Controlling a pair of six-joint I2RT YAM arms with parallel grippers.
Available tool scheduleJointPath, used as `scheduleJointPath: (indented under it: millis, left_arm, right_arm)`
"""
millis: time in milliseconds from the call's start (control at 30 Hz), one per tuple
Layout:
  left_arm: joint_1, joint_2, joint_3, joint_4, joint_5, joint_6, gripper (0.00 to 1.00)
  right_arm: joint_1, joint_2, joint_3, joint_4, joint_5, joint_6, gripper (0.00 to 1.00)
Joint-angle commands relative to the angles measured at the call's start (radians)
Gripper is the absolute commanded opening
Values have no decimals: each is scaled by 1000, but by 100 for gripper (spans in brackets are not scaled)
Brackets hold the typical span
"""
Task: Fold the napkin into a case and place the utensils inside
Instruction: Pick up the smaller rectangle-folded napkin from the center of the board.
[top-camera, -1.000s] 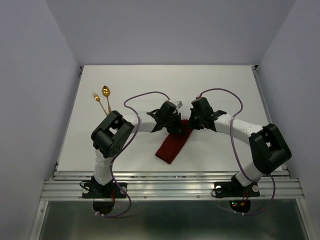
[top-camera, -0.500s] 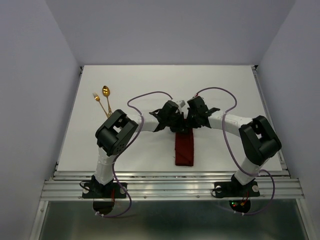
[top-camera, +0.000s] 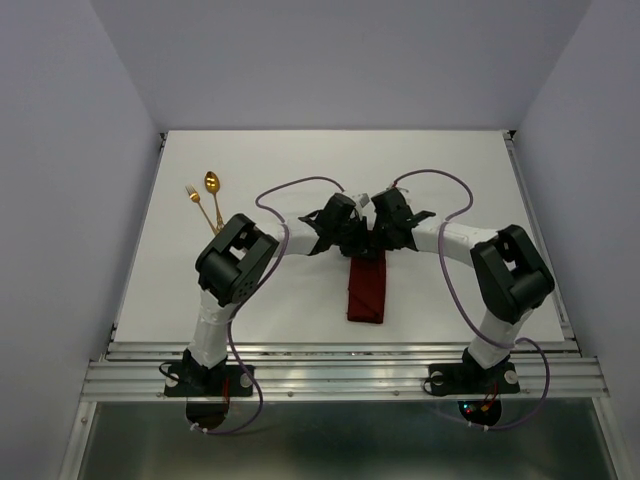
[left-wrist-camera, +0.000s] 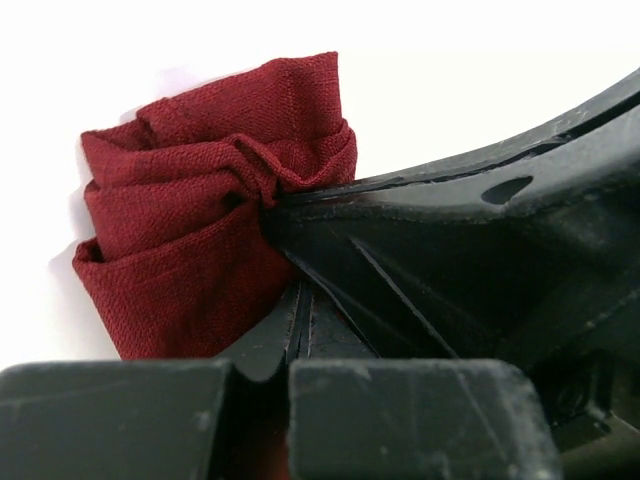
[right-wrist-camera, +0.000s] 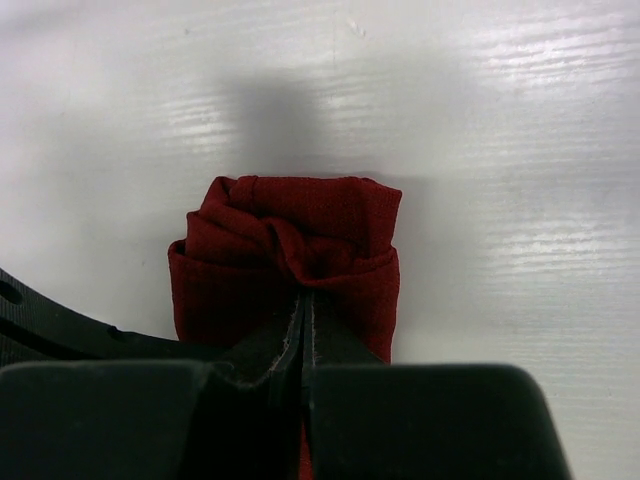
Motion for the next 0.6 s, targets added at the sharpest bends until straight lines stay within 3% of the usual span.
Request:
scheduleJointPath:
  millis: [0,300,433,533,567]
  left_arm:
    - [17,63,67,-72,-46,91,0]
    - [46,-27,126,-187,-85,189,0]
    - [46,-99,123,-249,-88,211,0]
    - [45,-157,109,-281,-94,222,0]
    - [46,-170,106,-285,-97,222,0]
  right_arm:
    - [1,86,42,-66,47,108,1]
    - [-19,117,168,-103,50,136,2]
    - [-19,106,215,-126,34,122,15]
    - [-28,65,226,-128,15,108,33]
    - [-28,56,226,-128,14,107,34]
